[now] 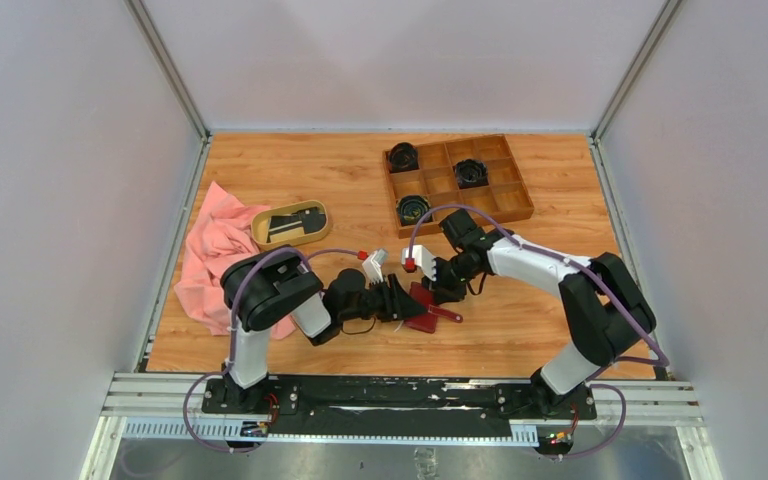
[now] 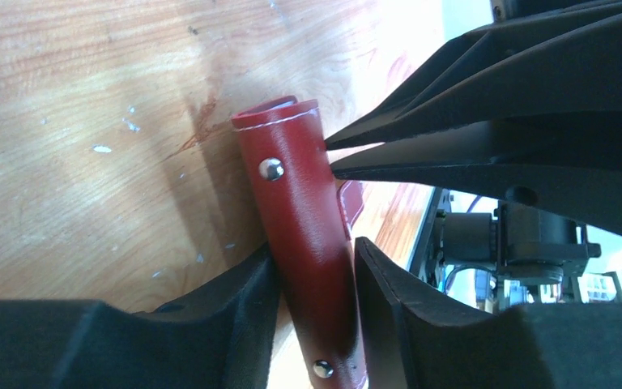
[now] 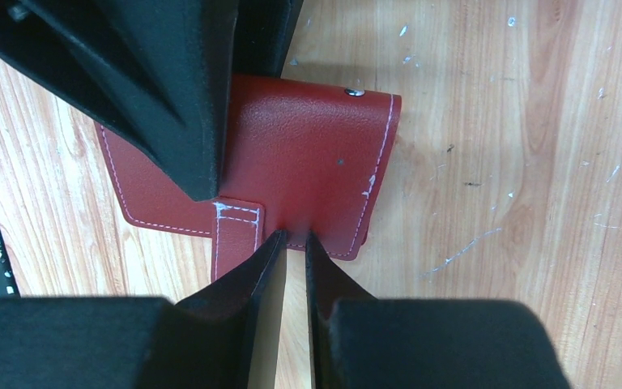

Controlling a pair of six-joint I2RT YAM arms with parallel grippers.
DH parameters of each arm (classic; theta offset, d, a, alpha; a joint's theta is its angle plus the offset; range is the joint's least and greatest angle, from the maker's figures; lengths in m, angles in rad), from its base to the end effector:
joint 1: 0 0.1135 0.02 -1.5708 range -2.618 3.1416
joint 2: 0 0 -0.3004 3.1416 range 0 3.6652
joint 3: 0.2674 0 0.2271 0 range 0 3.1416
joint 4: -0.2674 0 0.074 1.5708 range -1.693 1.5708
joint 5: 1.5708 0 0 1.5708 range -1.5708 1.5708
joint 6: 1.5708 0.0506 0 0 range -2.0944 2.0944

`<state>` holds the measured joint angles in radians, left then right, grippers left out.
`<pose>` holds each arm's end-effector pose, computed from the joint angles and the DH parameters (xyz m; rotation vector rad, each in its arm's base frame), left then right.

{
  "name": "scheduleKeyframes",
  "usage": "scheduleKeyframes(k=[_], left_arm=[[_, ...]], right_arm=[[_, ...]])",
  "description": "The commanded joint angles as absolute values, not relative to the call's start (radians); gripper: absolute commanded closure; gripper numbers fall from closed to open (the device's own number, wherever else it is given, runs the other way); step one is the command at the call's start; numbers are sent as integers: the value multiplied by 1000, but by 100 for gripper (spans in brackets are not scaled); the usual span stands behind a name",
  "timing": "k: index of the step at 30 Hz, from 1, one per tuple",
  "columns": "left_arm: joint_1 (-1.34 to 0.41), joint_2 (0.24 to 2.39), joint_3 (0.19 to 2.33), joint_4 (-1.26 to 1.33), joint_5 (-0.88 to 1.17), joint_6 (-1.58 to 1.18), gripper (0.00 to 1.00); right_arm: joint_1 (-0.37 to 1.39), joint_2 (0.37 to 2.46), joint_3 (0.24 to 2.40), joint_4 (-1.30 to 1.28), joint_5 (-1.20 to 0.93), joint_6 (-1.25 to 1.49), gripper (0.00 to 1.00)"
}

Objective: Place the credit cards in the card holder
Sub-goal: Close the card holder at the center of the board.

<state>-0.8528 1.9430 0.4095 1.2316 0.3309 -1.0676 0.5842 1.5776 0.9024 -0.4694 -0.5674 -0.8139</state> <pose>0.1940 -0.2471 0.1405 0.0328 2.2058 -1.5299 0.2175 0.1764 0.2176 -1.7830 1.8682 0.6826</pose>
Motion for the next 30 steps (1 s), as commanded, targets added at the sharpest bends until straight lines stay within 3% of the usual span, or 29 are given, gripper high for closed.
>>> scheduleKeyframes(k=[1, 3, 6, 7, 13, 20, 30], left_arm=[[-853, 1984, 404, 1133, 338, -1053, 61], [-853, 1978, 409, 1108, 335, -1035, 72], [-853, 1971, 415, 1079, 333, -1005, 97], [-853, 1966, 416, 1072, 333, -994, 100], [-851, 1859, 415, 1030, 351, -874, 100], [-851, 1553, 480, 686, 334, -521, 100], [-994, 1286, 665, 242, 179, 233, 100]], right_arm=[[596, 1619, 897, -520, -533, -838, 82], [596, 1615, 900, -522, -535, -834, 82], [591, 1594, 910, -537, -555, -820, 79], [585, 1579, 916, -546, -573, -811, 77], [486, 1397, 935, -609, -756, -822, 66], [212, 1185, 947, -693, -1044, -864, 57], [88, 1184, 948, -686, -1093, -824, 57]])
